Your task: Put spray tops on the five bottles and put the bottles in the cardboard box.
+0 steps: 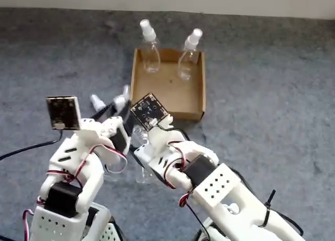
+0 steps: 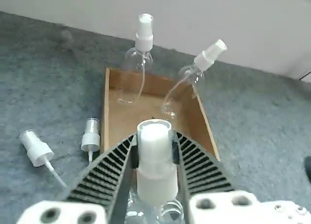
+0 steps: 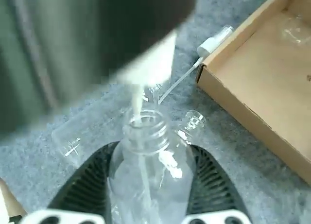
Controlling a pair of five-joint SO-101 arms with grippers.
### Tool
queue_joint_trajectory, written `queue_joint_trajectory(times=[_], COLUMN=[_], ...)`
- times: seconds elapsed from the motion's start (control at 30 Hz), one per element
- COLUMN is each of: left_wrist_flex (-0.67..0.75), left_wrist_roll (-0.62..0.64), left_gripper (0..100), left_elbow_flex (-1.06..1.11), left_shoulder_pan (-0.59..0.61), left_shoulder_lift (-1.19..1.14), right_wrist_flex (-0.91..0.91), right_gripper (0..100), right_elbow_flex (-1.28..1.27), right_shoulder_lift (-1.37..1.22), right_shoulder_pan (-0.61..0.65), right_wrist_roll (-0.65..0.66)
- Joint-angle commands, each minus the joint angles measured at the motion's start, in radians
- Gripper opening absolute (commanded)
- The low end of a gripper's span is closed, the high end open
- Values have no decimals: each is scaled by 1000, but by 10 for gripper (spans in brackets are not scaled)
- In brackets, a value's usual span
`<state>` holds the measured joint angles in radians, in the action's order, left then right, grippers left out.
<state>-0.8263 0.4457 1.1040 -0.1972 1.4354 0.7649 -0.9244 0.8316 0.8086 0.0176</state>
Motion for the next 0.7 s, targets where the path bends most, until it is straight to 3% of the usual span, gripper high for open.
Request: queue_joint_trajectory(times=[0.0, 0.2, 0.53, 0.67], left_wrist_flex=[-6, -8, -51, -83], left_wrist_roll=[-60, -123, -124, -124], left_gripper=[4, 4, 6, 87], left_elbow_flex=[18, 45, 44, 38], left_shoulder_pan=[-45, -142, -143, -137], left_shoulder_lift=[5, 7, 7, 7], right_wrist_flex=[-22, -18, -18, -22], right_gripper=[4, 4, 4, 4], right_elbow_flex=[15, -7, -28, -42], right_shoulder_lift=[111, 211, 214, 219], right_shoulder_pan=[-21, -35, -76, -84], right_wrist_roll=[-9, -3, -9, -11])
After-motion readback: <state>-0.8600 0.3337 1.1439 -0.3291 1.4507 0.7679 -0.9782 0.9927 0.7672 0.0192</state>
